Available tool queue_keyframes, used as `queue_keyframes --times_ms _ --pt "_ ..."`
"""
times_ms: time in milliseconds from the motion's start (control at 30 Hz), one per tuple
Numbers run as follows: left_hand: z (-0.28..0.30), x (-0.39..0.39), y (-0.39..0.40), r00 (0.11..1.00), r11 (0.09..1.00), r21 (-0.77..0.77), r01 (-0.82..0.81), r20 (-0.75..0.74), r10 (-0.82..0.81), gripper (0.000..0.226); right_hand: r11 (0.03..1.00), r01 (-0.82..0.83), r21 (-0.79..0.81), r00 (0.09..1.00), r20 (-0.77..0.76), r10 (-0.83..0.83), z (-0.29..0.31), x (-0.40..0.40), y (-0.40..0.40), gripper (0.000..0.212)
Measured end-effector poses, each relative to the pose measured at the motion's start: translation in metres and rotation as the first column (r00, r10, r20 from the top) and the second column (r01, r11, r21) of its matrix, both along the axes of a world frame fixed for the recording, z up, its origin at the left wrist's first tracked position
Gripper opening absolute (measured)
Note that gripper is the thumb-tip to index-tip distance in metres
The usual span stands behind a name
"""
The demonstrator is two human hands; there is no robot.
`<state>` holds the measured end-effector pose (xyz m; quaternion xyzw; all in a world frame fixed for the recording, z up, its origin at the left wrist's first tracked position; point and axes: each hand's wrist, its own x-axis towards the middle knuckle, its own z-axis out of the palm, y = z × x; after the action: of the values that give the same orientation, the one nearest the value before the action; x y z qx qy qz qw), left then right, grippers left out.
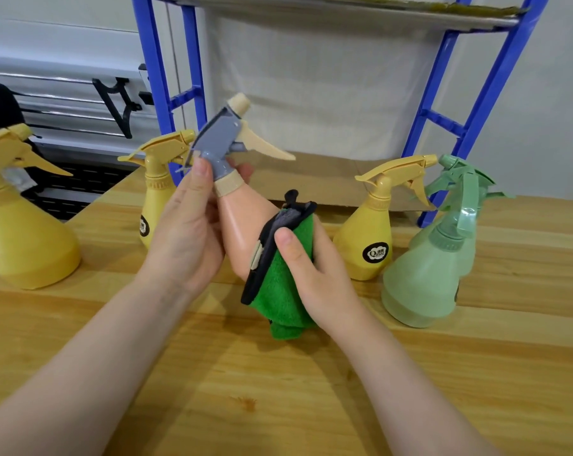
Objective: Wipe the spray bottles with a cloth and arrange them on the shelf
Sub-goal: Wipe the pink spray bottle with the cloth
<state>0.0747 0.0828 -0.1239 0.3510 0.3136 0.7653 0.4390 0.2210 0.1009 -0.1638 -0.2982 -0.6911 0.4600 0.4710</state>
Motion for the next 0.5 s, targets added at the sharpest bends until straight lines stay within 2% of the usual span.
queue_keyframes --times_ms 67,133,200,267,400,500 --pt "-0.001 0.002 -0.001 0.999 0.999 0.021 0.026 -0.020 -0.026 0.035 0.997 0.012 -0.076 0.998 -0.067 -0.017 0.003 0.000 -0.001 0.029" --pt "0.000 0.003 -0.002 1.000 0.999 0.039 0.029 -0.010 -0.029 0.037 0.964 0.024 -0.265 0.974 -0.210 -0.082 0.006 -0.003 -0.002 0.026" --pt "-0.001 0.004 -0.003 0.999 0.999 0.046 -0.023 0.042 0.021 0.040 0.874 -0.014 -0.486 0.921 -0.347 -0.178 0.007 -0.009 -0.004 0.034" --pt "-0.003 0.008 -0.004 0.993 0.994 0.056 -0.091 0.085 0.086 0.037 0.760 -0.123 -0.638 0.880 -0.424 -0.214 0.008 -0.014 -0.006 0.046" --pt "-0.007 0.017 -0.007 0.980 0.974 0.114 -0.197 0.052 0.193 0.020 0.570 -0.340 -0.748 0.830 -0.523 -0.192 0.016 -0.011 -0.013 0.055" --pt "-0.011 0.017 -0.008 0.960 0.956 0.164 -0.244 -0.095 0.262 0.009 0.460 -0.441 -0.771 0.812 -0.561 -0.162 0.015 -0.010 -0.017 0.058"
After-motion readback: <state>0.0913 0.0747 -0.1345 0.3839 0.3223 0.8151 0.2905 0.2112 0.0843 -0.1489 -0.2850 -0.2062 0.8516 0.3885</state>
